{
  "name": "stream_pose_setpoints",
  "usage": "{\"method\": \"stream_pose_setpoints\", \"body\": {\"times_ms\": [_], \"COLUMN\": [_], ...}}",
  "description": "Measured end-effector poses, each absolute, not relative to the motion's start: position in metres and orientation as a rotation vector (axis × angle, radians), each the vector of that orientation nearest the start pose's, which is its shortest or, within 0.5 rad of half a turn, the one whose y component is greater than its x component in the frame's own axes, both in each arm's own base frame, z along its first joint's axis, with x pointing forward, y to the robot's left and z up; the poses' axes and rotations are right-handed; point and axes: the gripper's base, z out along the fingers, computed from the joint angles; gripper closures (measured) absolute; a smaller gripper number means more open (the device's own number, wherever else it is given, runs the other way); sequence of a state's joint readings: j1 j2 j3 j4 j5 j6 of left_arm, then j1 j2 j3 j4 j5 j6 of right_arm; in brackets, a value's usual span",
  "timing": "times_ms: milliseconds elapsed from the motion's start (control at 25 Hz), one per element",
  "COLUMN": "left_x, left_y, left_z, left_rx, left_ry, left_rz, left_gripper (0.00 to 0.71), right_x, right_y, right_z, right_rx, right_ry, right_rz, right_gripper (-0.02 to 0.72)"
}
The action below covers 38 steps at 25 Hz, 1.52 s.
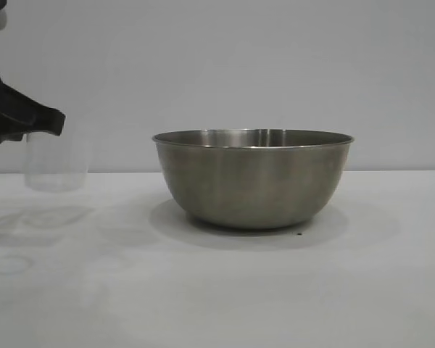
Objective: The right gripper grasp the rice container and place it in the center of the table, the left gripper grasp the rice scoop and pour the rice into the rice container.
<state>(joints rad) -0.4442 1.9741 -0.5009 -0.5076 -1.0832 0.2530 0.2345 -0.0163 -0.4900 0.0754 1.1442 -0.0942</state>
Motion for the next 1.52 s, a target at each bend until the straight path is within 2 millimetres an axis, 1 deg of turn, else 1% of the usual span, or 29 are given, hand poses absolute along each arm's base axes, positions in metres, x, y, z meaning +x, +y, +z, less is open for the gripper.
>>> {"method": "stream_pose_setpoints", "body": {"times_ms": [240, 280, 320, 440, 520, 560, 680, 720, 760, 1000, 1160, 1280, 1400, 1520], "left_x": [0.277, 0.277, 0.277, 0.271, 0.262, 0.255, 0.238, 0.233, 0.229, 0.217, 0.207, 0.196, 0.186, 0.175], "left_y": [-0.089, -0.089, -0.089, -0.086, -0.083, -0.081, -0.077, -0.077, -0.077, -0.077, -0.075, -0.072, -0.069, -0.067], "left_z": [0.086, 0.085, 0.084, 0.083, 0.08, 0.077, 0.072, 0.072, 0.073, 0.097, 0.119, 0.142, 0.168, 0.19], "left_rx": [0.105, 0.107, 0.103, 0.095, 0.092, 0.095, 0.131, 0.156, 0.179, 0.114, 0.12, 0.125, 0.113, 0.105], "left_ry": [1.926, 1.93, 1.933, 1.925, 1.939, 1.96, 2.016, 2.024, 2.027, 1.969, 1.895, 1.805, 1.692, 1.631], "left_rz": [0.113, 0.115, 0.113, 0.102, 0.087, 0.074, 0.041, 0.021, -0.001, -0.135, -0.191, -0.236, -0.284, -0.345], "left_gripper": [0.71, 0.66, 0.66, 0.521, 0.466, 0.48, 0.48, 0.438, 0.454, 0.454, 0.454, 0.454, 0.454, 0.454], "right_x": [-0.011, -0.011, -0.011, -0.011, -0.011, -0.011, -0.011, -0.011, -0.011, -0.011, -0.011, -0.011, -0.011, -0.011], "right_y": [0.004, 0.004, 0.004, 0.004, 0.004, 0.004, 0.004, 0.004, 0.004, 0.004, 0.004, 0.004, 0.004, 0.004], "right_z": [0.268, 0.268, 0.268, 0.268, 0.268, 0.268, 0.268, 0.268, 0.268, 0.268, 0.268, 0.268, 0.268, 0.268], "right_rx": [-0.355, -0.355, -0.355, -0.355, -0.355, -0.355, -0.355, -0.355, -0.355, -0.355, -0.355, -0.355, -0.355, -0.355], "right_ry": [2.094, 2.094, 2.094, 2.094, 2.094, 2.094, 2.094, 2.094, 2.094, 2.094, 2.094, 2.094, 2.094, 2.094], "right_rz": [0.175, 0.175, 0.175, 0.175, 0.175, 0.175, 0.175, 0.175, 0.175, 0.175, 0.175, 0.175, 0.173, 0.172], "right_gripper": [0.407, 0.407, 0.407, 0.407, 0.407, 0.407, 0.407, 0.407, 0.407, 0.407, 0.407, 0.407, 0.407, 0.407]}}
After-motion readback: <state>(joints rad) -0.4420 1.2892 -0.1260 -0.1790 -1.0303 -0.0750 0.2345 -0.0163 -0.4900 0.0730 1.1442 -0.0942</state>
